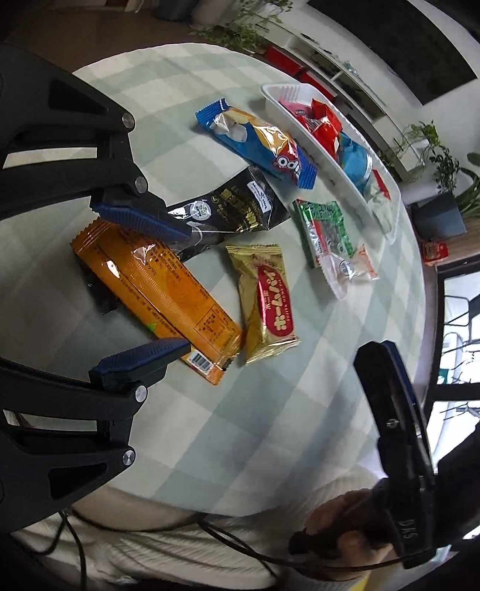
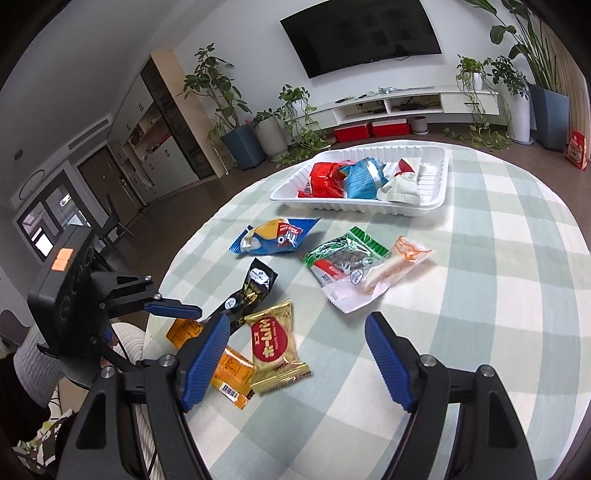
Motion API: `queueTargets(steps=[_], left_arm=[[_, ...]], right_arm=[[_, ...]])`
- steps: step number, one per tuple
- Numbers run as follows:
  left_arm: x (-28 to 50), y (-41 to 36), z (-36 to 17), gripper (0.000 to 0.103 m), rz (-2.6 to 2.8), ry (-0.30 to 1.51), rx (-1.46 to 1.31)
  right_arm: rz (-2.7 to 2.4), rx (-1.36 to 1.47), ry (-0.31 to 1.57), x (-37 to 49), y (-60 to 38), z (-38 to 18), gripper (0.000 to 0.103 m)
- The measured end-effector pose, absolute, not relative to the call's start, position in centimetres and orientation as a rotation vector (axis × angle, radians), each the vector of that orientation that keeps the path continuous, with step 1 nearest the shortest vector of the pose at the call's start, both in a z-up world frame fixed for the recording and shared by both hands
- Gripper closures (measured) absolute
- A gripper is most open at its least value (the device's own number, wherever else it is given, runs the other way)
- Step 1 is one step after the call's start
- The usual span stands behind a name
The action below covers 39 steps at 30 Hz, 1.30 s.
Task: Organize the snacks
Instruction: 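Move the left tool to the orange bar while the right tool approaches the clear orange-print packet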
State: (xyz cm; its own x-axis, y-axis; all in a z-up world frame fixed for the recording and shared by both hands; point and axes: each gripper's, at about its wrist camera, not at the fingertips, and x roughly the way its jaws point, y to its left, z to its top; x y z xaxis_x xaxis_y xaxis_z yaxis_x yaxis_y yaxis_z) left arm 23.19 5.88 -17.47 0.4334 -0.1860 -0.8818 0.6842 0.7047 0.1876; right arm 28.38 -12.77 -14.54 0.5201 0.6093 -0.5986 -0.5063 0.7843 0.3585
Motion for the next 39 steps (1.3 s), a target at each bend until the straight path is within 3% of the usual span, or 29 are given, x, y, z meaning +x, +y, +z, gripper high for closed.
queueTargets(steps=[11, 20, 25, 39], left_arm=[[22.9, 3.7, -18.9, 0.05, -0.677, 0.992, 0.803], [24.2, 4.9, -19.1, 0.053, -0.687, 1.051, 0.648], [24.5, 5.5, -19.3, 0.062, -0.674, 1.099, 0.514], [23.6, 5.5, -19.3, 0.063, -0.628, 1.104, 0.367]], right_arm=[[0.676, 0.135, 0.788, 27.9, -12.3, -15.0, 0.023], [0.649, 0.153, 0.799, 28.3, -13.0, -15.4, 0.02], [0.612, 0.165, 0.819, 29.2, -13.3, -15.7, 0.019], [0.487, 0.417, 0.983, 37.3, -14.2, -19.1, 0.018]])
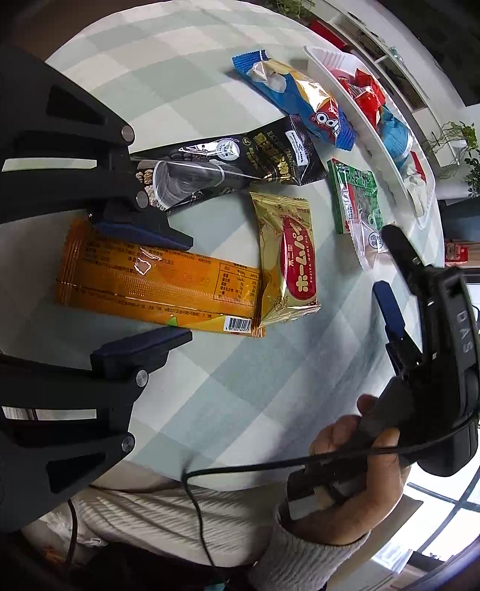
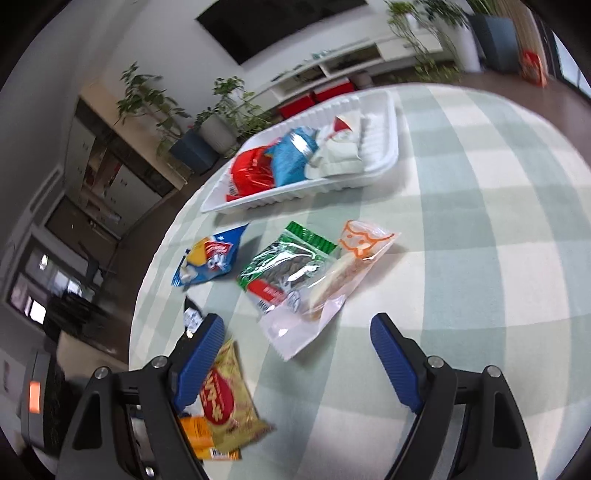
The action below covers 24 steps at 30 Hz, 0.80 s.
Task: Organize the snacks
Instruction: 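Move the left tool to the orange bar while the right tool approaches the clear orange-print packet, then close the right tool on the clear packet while the left tool closes on the orange bar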
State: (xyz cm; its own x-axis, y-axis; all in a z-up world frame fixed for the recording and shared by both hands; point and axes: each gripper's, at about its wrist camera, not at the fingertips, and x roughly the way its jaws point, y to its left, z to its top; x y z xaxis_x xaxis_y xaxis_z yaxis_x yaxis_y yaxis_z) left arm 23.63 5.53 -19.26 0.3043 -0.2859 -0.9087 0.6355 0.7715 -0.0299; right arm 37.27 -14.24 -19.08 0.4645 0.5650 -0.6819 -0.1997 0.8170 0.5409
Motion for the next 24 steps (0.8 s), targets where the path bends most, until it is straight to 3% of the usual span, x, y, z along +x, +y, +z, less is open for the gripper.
queueTargets(steps=[7, 15, 16, 17, 24], left_arm=[[23.5, 5.6, -19.3, 0.063, -0.616, 1.085, 0.359], [23.1, 5.9, -19.4, 0.063, -0.6, 1.065, 0.33], [23.1, 5.9, -19.5, 0.063, -0.597, 1.064, 0.325], [23.1, 5.9, -19.5, 0.063, -0.594, 1.064, 0.318], [23.1, 6.3, -19.5, 0.063, -0.577, 1.061, 0.273]], right_arm=[[0.435, 0.433, 0.968, 38.8, -14.0, -18.8, 0.022], [0.381, 0.319, 0.942, 38.7, -13.8, -19.1, 0.054], [0.383, 0.319, 0.943, 38.8, -14.0, -19.2, 0.06], [0.393, 0.333, 0.949, 38.7, -14.2, -19.4, 0.074], [0.438, 0.389, 0.943, 38.1, -15.3, -19.7, 0.08]])
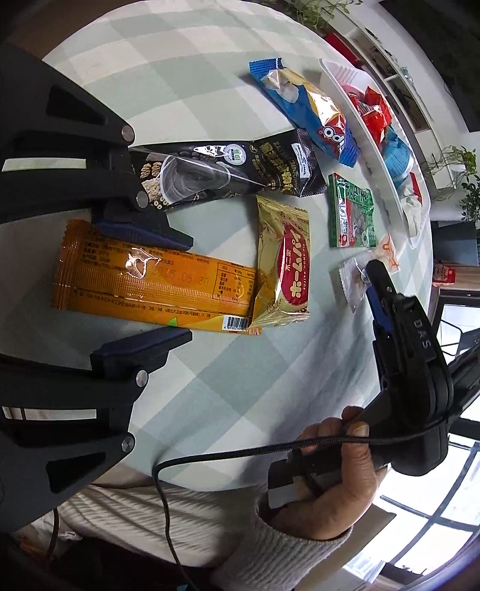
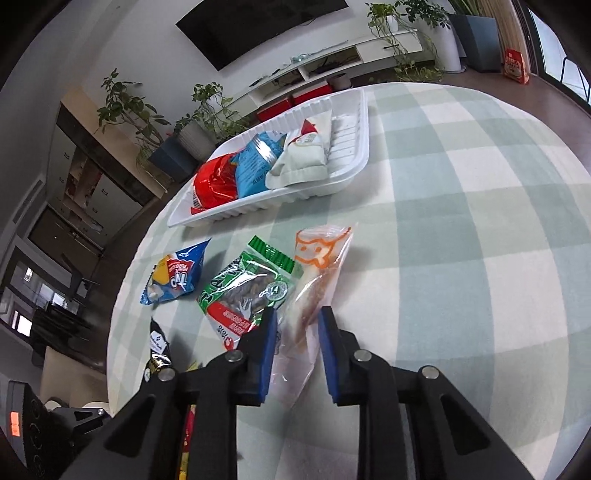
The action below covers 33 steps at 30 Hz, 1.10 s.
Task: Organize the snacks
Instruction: 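Close the right tool on the clear packet while the left tool closes on the orange bar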
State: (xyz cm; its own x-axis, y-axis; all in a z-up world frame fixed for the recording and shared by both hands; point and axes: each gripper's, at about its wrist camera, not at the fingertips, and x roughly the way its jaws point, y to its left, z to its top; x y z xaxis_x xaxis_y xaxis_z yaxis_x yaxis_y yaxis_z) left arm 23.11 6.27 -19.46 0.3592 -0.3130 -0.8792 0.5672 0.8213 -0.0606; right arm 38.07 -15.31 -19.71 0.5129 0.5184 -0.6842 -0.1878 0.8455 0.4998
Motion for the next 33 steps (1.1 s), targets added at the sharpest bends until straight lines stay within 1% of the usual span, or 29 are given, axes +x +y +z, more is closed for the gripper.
queueTargets(steps=[4, 7, 13, 18, 21, 25, 26, 28, 33], left_arm=[[23.1, 6.6, -19.4, 0.063, -0.576, 1.066, 0.235], [23.1, 7.1, -19.3, 0.064, -0.587, 1.073, 0.182], [22.5, 7.6, -19.1, 0.065, -0.593, 1.083, 0.123], [22.1, 7.8, -19.1, 0.065, -0.58, 1.086, 0.123], [22.0, 7.4, -19.1, 0.065, -0.571, 1.082, 0.147], [22.0, 7.3, -19.1, 0.065, -0.563, 1.079, 0.161], [21.9, 7.2, -19.1, 0.065, -0.562, 1.077, 0.163], [21.9, 7.2, -19.1, 0.065, -0.558, 1.074, 0.168], [21.6, 7.0, -19.1, 0.065, -0.554, 1.065, 0.177]], right_arm=[[0.469, 0.471, 0.938, 37.3, -16.6, -19.9, 0.08], [0.499, 0.545, 0.93, 36.6, -17.6, -19.8, 0.085], [0.541, 0.636, 0.943, 35.1, -18.7, -20.1, 0.086], [0.525, 0.598, 0.965, 34.5, -18.4, -20.6, 0.087], [0.496, 0.505, 0.967, 34.4, -17.3, -20.3, 0.086], [0.475, 0.39, 0.964, 34.5, -15.7, -19.7, 0.071], [0.469, 0.378, 0.958, 34.5, -15.4, -19.5, 0.064], [0.458, 0.378, 0.946, 34.6, -15.5, -19.2, 0.053], [0.43, 0.425, 0.953, 35.5, -15.9, -19.3, 0.052]])
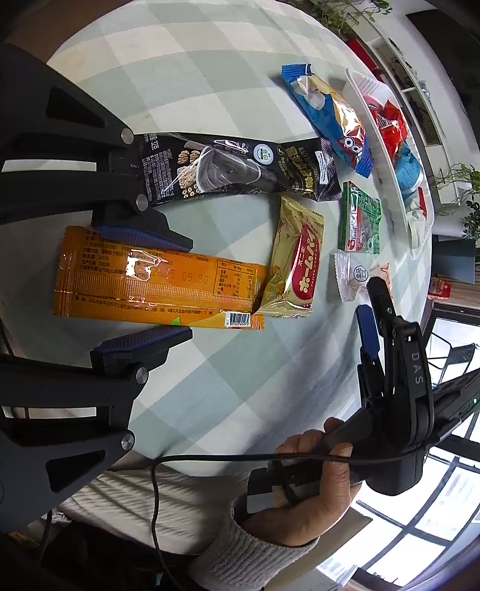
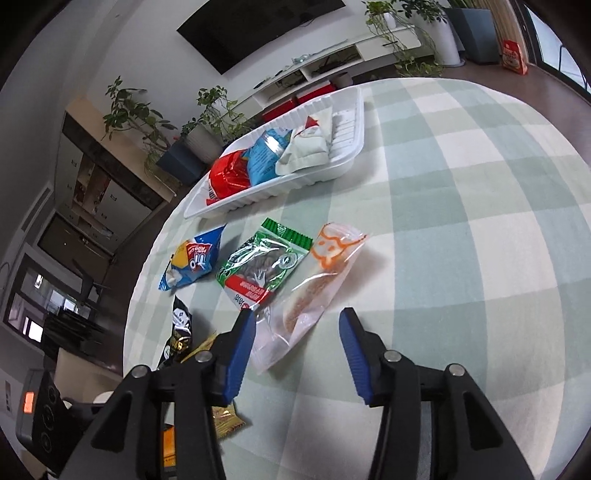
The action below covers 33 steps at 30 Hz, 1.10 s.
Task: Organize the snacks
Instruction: 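Close the right tool on the clear packet while the left tool closes on the orange bar, then lift the orange bar with the left tool while the right tool carries the clear packet to the tray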
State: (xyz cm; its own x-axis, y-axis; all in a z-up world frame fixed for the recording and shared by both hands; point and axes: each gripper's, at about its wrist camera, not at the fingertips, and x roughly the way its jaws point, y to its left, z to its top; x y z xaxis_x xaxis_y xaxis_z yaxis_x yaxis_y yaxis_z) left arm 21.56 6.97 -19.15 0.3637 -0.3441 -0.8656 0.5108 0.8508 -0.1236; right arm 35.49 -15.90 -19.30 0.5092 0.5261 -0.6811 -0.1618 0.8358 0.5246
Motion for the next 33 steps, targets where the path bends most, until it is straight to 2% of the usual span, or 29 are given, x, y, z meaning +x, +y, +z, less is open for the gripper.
queueTargets(steps=[5, 10, 12, 16, 19, 24, 33], left_arm=[[21.5, 7.1, -19.2, 0.065, -0.551, 1.062, 0.174], [21.4, 6.9, -19.1, 0.064, -0.544, 1.057, 0.188], [21.4, 6.9, -19.1, 0.064, -0.539, 1.052, 0.19], [21.3, 6.8, -19.1, 0.065, -0.534, 1.047, 0.185], [21.2, 6.8, -19.1, 0.065, -0.534, 1.047, 0.178], [21.6, 7.4, -19.0, 0.066, -0.536, 1.056, 0.12], [21.1, 8.6, -18.5, 0.069, -0.56, 1.066, 0.021]], right_arm=[[0.392, 0.361, 0.959, 36.8, -14.6, -19.0, 0.051], [0.351, 0.101, 0.957, 37.3, -11.3, -18.5, 0.051], [0.337, -0.012, 0.948, 37.0, -10.2, -18.7, 0.053], [0.34, -0.107, 0.906, 36.0, -10.0, -19.0, 0.066], [0.37, -0.04, 0.91, 35.5, -11.4, -19.0, 0.073], [0.437, 0.124, 0.933, 34.4, -13.7, -19.1, 0.077], [0.571, 0.564, 1.018, 33.3, -18.4, -20.9, 0.078]])
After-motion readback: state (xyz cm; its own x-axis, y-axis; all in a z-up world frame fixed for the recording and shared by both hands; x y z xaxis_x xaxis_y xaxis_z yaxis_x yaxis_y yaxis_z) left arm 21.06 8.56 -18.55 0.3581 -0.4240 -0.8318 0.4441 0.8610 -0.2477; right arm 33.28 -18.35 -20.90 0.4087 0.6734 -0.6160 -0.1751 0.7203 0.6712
